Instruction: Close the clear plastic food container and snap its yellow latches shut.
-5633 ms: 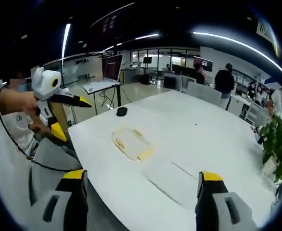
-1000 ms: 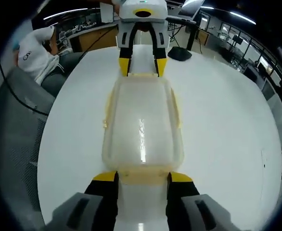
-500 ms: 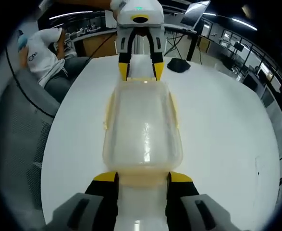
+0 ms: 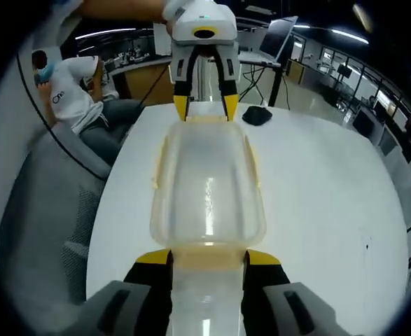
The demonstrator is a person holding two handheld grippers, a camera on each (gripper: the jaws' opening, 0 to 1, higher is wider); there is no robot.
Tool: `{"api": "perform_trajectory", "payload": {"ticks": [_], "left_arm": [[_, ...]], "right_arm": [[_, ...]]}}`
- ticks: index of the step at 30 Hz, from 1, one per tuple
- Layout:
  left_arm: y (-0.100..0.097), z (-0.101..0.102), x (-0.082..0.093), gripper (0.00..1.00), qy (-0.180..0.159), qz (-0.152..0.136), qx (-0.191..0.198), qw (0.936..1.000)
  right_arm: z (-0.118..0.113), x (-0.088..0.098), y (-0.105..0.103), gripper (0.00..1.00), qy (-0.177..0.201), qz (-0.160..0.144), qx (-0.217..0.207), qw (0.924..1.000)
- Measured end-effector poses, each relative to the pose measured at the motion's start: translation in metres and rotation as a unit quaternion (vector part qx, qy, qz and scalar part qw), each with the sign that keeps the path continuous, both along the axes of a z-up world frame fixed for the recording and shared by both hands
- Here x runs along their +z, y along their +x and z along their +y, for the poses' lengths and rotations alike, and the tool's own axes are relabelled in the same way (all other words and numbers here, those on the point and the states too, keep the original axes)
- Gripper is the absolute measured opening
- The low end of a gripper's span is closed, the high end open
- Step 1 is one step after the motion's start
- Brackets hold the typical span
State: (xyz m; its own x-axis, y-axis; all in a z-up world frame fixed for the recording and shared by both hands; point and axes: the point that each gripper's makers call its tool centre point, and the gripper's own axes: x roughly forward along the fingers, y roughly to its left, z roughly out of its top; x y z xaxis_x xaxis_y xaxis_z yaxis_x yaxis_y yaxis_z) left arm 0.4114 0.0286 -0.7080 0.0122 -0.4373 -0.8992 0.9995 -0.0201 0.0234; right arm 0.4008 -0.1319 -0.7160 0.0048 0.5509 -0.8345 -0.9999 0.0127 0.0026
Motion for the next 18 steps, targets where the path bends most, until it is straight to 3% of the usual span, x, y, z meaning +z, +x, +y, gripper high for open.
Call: {"api": "perform_trajectory", "payload": {"ticks": [7, 18], "left_arm": [[0.002, -0.032, 0.012, 0.36, -0.004, -0.007, -0.001, 1.0], [-0.001, -0.083, 0.02, 0.36, 0.0, -0.012, -0.01, 0.9999]], "right_arm": [[-0.032, 0.016, 0.001, 0.36, 0.004, -0.004, -0.007, 1.0], [-0.082, 0.024, -0.006, 0.36, -0.003, -0.009, -0.018, 0.9998]]}}
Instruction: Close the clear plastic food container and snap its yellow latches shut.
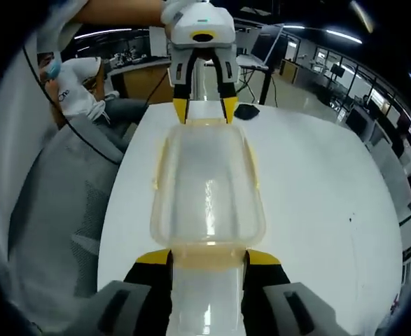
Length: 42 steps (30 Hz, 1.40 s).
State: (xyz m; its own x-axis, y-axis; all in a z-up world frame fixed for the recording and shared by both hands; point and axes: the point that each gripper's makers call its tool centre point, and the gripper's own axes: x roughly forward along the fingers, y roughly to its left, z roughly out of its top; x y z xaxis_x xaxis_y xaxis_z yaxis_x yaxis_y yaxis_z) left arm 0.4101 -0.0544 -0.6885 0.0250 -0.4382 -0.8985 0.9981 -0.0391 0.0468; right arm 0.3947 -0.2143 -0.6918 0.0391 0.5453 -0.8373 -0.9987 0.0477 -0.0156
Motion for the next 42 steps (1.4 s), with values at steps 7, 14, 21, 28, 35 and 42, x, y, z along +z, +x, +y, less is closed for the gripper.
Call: {"api": "perform_trajectory", "payload": {"ticks": [7, 14, 21, 28, 35, 42], "left_arm": [[0.0, -0.033, 0.002, 0.36, -0.003, -0.005, 0.0, 1.0], [0.003, -0.066, -0.001, 0.36, -0.003, -0.004, -0.002, 1.0], [0.002, -0.091, -0.008, 0.36, -0.002, -0.003, -0.006, 1.0], [0.0, -0.114, -0.016, 0.36, 0.0, -0.001, -0.008, 1.0], [0.002, -0.129, -0.025, 0.36, 0.008, -0.007, -0.012, 0.9999], [0.001, -0.137, -0.034, 0.36, 0.013, -0.003, -0.012, 0.9998]], "right_arm": [[-0.033, 0.002, 0.001, 0.36, -0.009, -0.004, -0.001, 0.9999], [-0.066, 0.0, 0.001, 0.36, -0.014, -0.005, -0.005, 0.9999], [-0.093, -0.005, -0.001, 0.36, -0.016, -0.005, -0.008, 0.9998], [-0.114, -0.012, -0.003, 0.36, -0.021, -0.004, -0.009, 0.9997], [-0.129, -0.019, -0.003, 0.36, -0.022, -0.004, -0.013, 0.9997], [-0.136, -0.029, -0.003, 0.36, -0.027, -0.005, -0.01, 0.9996]]}}
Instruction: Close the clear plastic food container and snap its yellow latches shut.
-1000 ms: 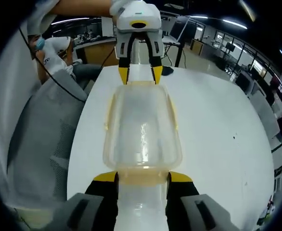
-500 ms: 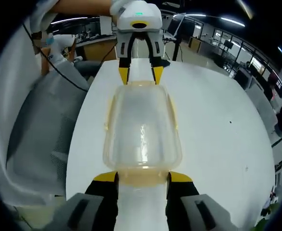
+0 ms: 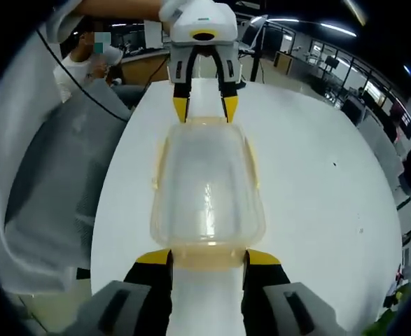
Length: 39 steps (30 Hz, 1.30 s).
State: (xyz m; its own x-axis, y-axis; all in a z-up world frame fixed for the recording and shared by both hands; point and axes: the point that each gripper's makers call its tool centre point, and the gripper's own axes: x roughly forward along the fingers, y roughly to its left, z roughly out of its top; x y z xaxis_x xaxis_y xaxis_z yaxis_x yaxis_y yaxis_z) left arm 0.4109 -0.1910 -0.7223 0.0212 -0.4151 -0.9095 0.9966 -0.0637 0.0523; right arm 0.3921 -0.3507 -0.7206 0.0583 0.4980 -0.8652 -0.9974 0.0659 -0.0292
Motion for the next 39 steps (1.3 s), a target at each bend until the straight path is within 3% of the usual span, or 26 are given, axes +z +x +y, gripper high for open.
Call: {"api": "perform_trajectory", "payload": {"ticks": [20, 35, 39], "left_arm": [[-0.004, 0.0, -0.018, 0.37, 0.014, 0.011, -0.004, 0.9998], [-0.007, 0.002, -0.022, 0.37, 0.015, 0.003, 0.0, 0.9999], [-0.005, 0.001, -0.022, 0.37, 0.012, -0.005, 0.0, 0.9999]], "right_arm": [[-0.002, -0.022, -0.002, 0.37, -0.009, 0.011, 0.004, 0.9999], [-0.002, -0.023, -0.003, 0.37, -0.009, 0.013, 0.005, 0.9999], [-0.003, -0.023, -0.002, 0.37, -0.015, 0.002, 0.01, 0.9998]]}}
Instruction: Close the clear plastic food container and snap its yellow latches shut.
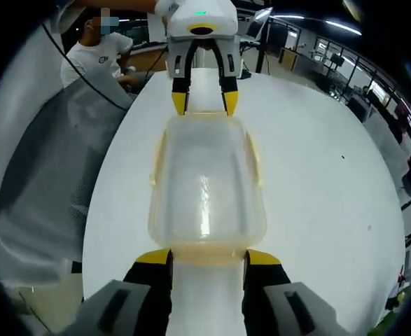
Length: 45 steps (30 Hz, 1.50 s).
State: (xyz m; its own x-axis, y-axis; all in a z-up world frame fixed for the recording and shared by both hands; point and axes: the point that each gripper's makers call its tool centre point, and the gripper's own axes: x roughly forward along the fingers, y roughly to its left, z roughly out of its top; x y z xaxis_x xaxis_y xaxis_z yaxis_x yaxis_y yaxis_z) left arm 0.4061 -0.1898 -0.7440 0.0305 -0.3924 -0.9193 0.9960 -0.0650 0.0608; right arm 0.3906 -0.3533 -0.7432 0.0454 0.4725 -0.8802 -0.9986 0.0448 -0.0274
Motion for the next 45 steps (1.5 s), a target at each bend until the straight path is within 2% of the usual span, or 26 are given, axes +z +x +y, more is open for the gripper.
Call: {"api": "perform_trajectory", "payload": {"ticks": [5, 9, 14, 16, 19, 20, 22, 25, 29, 31, 34, 37, 38, 40, 43, 44, 45], "left_arm": [[-0.001, 0.009, 0.0, 0.35, 0.014, 0.001, -0.001, 0.9999], [0.002, 0.018, 0.001, 0.4, 0.012, 0.0, 0.013, 0.9998], [0.001, 0.021, 0.006, 0.42, 0.0, 0.012, 0.039, 0.9992], [0.003, 0.016, 0.01, 0.42, -0.022, 0.024, 0.07, 0.997], [0.005, 0.013, 0.015, 0.42, -0.036, 0.031, 0.092, 0.9947], [0.005, 0.013, 0.015, 0.42, -0.037, 0.031, 0.091, 0.9947], [0.004, 0.01, 0.017, 0.42, -0.046, 0.037, 0.103, 0.993], [0.002, 0.005, 0.018, 0.43, -0.066, 0.062, 0.144, 0.9854], [0.003, 0.004, 0.02, 0.42, -0.079, 0.071, 0.176, 0.9786], [0.003, 0.002, 0.02, 0.42, -0.089, 0.085, 0.207, 0.9705], [0.004, -0.002, 0.021, 0.43, -0.11, 0.114, 0.263, 0.9517], [0.004, -0.003, 0.02, 0.44, -0.118, 0.129, 0.291, 0.9404], [0.003, -0.004, 0.019, 0.45, -0.118, 0.14, 0.314, 0.9316], [0.005, -0.005, 0.017, 0.45, -0.125, 0.139, 0.326, 0.9267], [0.006, -0.005, 0.014, 0.44, -0.129, 0.147, 0.366, 0.91], [0.005, -0.006, 0.013, 0.44, -0.131, 0.15, 0.376, 0.9051], [0.005, -0.004, 0.011, 0.43, -0.126, 0.158, 0.399, 0.8947]], "right_arm": [[-0.01, -0.002, 0.0, 0.38, -0.024, -0.005, 0.008, 0.9997], [-0.015, 0.0, 0.0, 0.38, -0.023, -0.003, 0.0, 0.9997], [-0.012, 0.012, 0.003, 0.36, 0.012, 0.01, -0.045, 0.9989], [-0.01, 0.017, 0.005, 0.36, 0.031, 0.018, -0.07, 0.9969], [-0.01, 0.022, 0.01, 0.35, 0.048, 0.026, -0.116, 0.9918], [-0.01, 0.023, 0.01, 0.35, 0.049, 0.024, -0.117, 0.9916], [-0.009, 0.024, 0.011, 0.36, 0.061, 0.035, -0.151, 0.986], [-0.007, 0.026, 0.013, 0.35, 0.076, 0.047, -0.197, 0.9764], [-0.002, 0.031, 0.014, 0.33, 0.098, 0.062, -0.243, 0.9632], [-0.001, 0.032, 0.015, 0.35, 0.103, 0.074, -0.275, 0.953], [0.001, 0.033, 0.016, 0.34, 0.113, 0.092, -0.325, 0.9343], [0.002, 0.03, 0.012, 0.34, 0.104, 0.099, -0.339, 0.9297], [0.003, 0.03, 0.011, 0.34, 0.103, 0.099, -0.341, 0.9292], [0.004, 0.028, 0.009, 0.39, 0.1, 0.101, -0.355, 0.9241], [0.006, 0.024, 0.007, 0.42, 0.097, 0.119, -0.383, 0.9111], [0.007, 0.024, 0.007, 0.42, 0.098, 0.119, -0.383, 0.9106], [0.008, 0.022, 0.007, 0.42, 0.098, 0.122, -0.392, 0.9066]]}}
